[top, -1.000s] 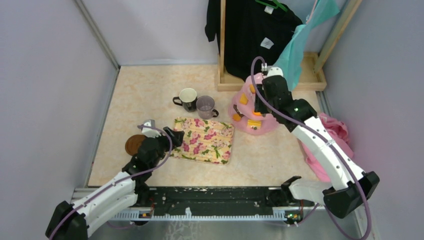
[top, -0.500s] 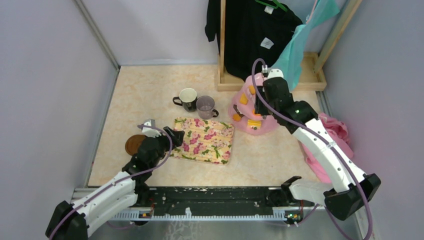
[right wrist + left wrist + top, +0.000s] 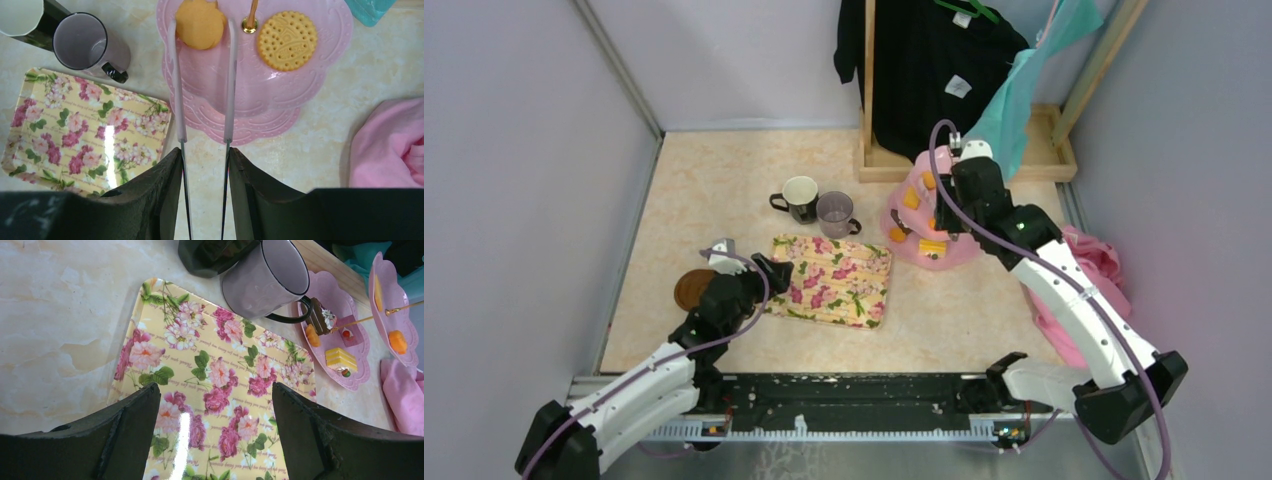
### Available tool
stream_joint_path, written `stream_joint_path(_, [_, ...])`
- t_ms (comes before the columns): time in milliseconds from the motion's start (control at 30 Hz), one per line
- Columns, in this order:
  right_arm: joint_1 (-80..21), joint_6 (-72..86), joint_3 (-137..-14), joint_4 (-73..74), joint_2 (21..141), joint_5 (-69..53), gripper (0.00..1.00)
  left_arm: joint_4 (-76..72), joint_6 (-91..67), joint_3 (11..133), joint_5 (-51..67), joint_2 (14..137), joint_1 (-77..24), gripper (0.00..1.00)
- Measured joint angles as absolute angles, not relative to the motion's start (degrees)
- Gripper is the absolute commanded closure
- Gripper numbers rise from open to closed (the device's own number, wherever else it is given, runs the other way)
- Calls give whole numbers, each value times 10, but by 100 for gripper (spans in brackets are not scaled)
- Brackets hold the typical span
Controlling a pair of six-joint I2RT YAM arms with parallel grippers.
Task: Serve the afternoon tea
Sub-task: Place the desert on the desert table.
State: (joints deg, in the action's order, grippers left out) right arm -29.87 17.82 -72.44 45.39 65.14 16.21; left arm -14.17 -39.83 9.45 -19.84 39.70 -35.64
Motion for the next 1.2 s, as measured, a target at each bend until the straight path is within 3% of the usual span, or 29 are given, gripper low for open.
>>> stream_joint_path(533, [-298, 178, -698, 457, 610, 159, 63, -141, -399, 95, -194, 399, -356, 13])
stream_joint_path(900, [-298, 178, -698, 460, 592, 157, 76, -141, -402, 95, -192, 399, -356, 13])
stream_joint_path(1200, [-298, 176, -698, 462, 586, 155, 76, -137, -403, 98, -192, 399, -356, 13])
